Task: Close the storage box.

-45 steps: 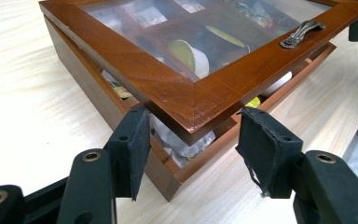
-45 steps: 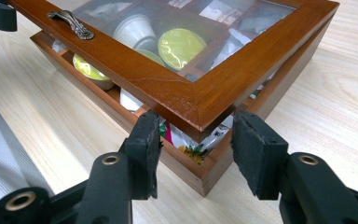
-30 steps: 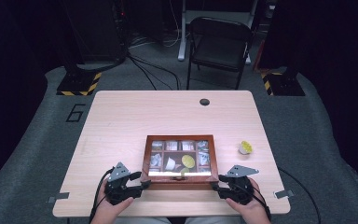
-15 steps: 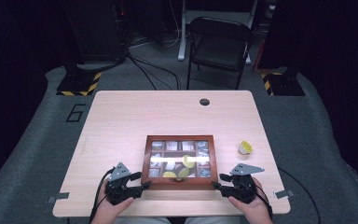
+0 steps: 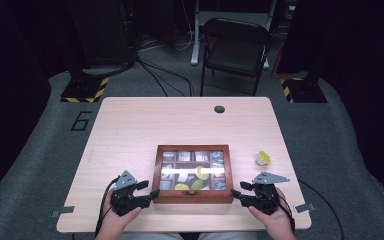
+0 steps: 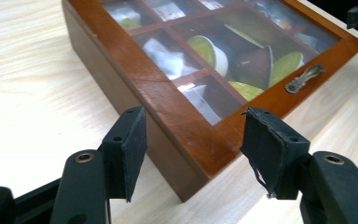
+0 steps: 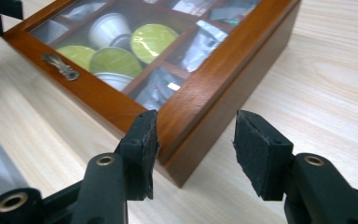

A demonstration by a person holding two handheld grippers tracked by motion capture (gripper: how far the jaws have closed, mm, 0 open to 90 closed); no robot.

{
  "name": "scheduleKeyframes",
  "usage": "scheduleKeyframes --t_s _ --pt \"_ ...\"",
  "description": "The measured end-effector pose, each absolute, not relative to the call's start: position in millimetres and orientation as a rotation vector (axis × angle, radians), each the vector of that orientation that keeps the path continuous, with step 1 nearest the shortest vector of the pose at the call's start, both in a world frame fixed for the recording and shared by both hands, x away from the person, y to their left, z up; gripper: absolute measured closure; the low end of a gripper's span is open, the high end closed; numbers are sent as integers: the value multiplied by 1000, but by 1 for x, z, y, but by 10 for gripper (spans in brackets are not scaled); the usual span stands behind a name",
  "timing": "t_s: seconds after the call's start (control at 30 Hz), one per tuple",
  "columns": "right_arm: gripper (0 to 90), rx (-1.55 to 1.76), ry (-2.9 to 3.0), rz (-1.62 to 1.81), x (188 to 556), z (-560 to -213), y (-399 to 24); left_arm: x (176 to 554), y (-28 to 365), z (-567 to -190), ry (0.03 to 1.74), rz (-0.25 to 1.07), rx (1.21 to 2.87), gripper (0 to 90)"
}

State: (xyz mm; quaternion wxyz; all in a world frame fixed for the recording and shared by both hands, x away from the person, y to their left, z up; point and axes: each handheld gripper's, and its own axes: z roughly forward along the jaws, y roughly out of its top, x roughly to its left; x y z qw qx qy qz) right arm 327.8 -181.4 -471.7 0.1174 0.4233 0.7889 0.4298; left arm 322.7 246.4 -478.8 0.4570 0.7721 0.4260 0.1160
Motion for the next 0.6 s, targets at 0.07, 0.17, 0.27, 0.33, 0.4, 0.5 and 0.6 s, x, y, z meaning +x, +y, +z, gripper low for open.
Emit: scheduleKeyframes --t_s 0.07,0.17,0.27,0.33,0.4,0.5,0.6 --pt "480 1264 2298 1261 329 -472 -184 324 249 -479 1056 282 1904 394" --pt "476 1278 2276 1248 333 -473 -188 327 252 -478 1069 305 1884 392" --pt "474 1300 2253 1258 335 -473 -193 329 256 -477 1075 315 1879 390" --pt "474 1302 2236 1255 337 -473 -197 330 257 -477 1087 321 1864 389" --pt "473 1323 2220 1250 338 -473 -200 331 259 -477 1091 326 1856 390" --pt "473 1346 2202 1242 341 -474 -205 334 261 -477 1095 337 1860 389" --pt "468 1366 2191 1235 344 -476 -210 337 262 -479 1103 348 1864 385"
